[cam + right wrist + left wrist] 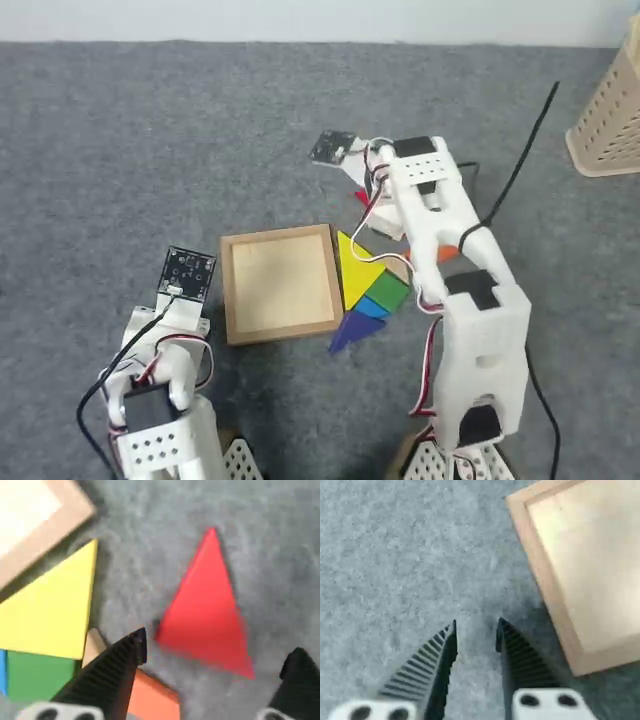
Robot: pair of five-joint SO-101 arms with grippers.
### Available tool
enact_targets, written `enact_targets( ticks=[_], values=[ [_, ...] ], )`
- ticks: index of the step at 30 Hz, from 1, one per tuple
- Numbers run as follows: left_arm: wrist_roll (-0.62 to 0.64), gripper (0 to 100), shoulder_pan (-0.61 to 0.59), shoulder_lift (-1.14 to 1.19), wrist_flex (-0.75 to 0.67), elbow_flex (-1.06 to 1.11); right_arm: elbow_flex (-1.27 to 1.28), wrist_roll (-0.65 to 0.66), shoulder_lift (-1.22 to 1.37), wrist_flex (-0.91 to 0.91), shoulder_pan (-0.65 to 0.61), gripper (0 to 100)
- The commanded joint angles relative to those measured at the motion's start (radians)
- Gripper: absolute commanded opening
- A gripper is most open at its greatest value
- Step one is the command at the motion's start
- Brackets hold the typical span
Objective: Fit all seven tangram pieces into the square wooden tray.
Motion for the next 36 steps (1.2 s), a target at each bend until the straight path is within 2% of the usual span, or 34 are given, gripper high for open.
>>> enact_targets(
  ticks=[1, 5, 10, 15, 22, 27, 36],
  values=[
    [0.008, 12, -0.002, -0.023, 0.003, -0.013, -0.043, 0.021, 0.019, -0.039, 0.024, 41.1],
    [0.008, 12, -0.002, -0.023, 0.003, -0.013, -0.043, 0.02, 0.05, -0.041, 0.035, 40.2],
    [0.008, 12, -0.002, -0.023, 0.003, -0.013, -0.043, 0.011, 0.054, -0.031, 0.051, 27.3],
    [0.008, 12, -0.002, -0.023, 0.003, -0.013, -0.043, -0.089, 0.054, -0.025, 0.059, 18.4],
    [0.008, 12, -0.002, -0.023, 0.003, -0.013, -0.046, -0.285, 0.044, 0.001, 0.05, 18.0],
    [0.008, 12, -0.002, -0.023, 0.003, -0.013, -0.149, -0.428, 0.038, 0.068, 0.05, 18.0],
    [0.008, 12, -0.002, -0.023, 0.003, -0.013, -0.183, -0.456, -0.105, 0.182, -0.076, 18.0]
  ],
)
